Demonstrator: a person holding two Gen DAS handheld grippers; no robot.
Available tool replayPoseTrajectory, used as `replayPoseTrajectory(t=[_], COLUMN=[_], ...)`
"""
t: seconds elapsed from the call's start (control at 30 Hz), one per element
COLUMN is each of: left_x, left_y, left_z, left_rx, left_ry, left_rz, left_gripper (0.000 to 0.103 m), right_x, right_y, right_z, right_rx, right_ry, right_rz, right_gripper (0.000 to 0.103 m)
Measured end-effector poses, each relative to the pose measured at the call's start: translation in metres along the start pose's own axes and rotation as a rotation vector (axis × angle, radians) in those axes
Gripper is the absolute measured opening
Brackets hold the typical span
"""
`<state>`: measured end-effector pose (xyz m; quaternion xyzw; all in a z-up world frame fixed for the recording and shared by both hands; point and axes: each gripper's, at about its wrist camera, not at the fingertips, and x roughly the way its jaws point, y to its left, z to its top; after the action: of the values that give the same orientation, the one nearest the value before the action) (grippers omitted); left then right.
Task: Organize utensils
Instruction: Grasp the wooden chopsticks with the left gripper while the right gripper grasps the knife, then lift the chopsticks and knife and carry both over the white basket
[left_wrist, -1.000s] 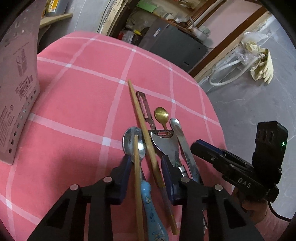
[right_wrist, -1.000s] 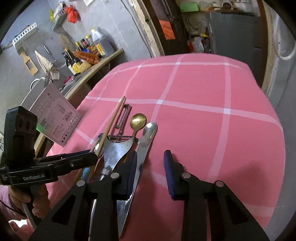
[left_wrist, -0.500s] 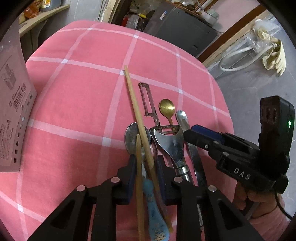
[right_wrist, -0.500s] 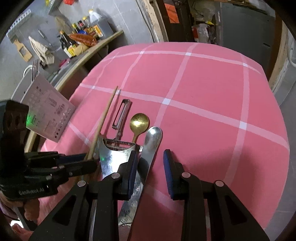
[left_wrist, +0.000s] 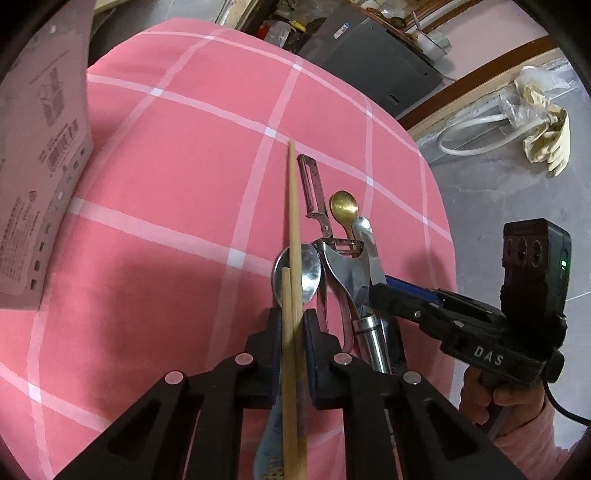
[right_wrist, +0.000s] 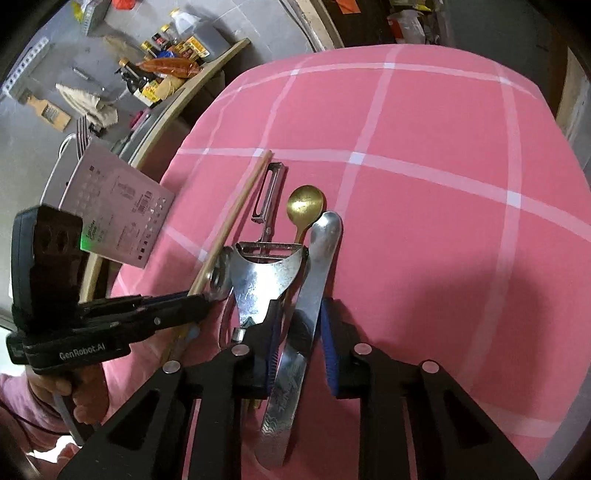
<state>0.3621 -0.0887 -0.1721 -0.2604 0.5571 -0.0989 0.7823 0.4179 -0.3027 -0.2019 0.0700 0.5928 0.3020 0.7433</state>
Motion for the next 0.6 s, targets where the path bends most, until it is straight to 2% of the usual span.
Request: replayPoseTrajectory(t=[0.1, 0.23, 0.37, 0.6], left_x=[-0.003, -0.008, -0.016, -0.031], left_y=[0.003, 0.006, 0.005, -0.009], left_z=[-0.001, -0.002, -0.004, -0.008], left_rx=[-0.001, 0.0, 0.024, 0.113], left_ry=[-0.006, -0.015, -0.029, -0.056], left_rz=[-0.004, -0.001, 0.001, -0.03], left_gripper=[0.011, 0.011, 0.011, 0.007], right_x=[0.002, 0.008, 0.008, -0.02], right_y=[-0.01, -0.016, -0.003, 0.004], right_z=[0.003, 0.004, -0.003, -0.029], right_rx=[0.059, 0.127, 0.138, 0.17], right_ry=[0.002, -0.004, -0.049, -0.162], right_rz=[0.053, 0.107, 0.106, 0.076], right_gripper=[0.011, 0.008, 0.003, 0.002])
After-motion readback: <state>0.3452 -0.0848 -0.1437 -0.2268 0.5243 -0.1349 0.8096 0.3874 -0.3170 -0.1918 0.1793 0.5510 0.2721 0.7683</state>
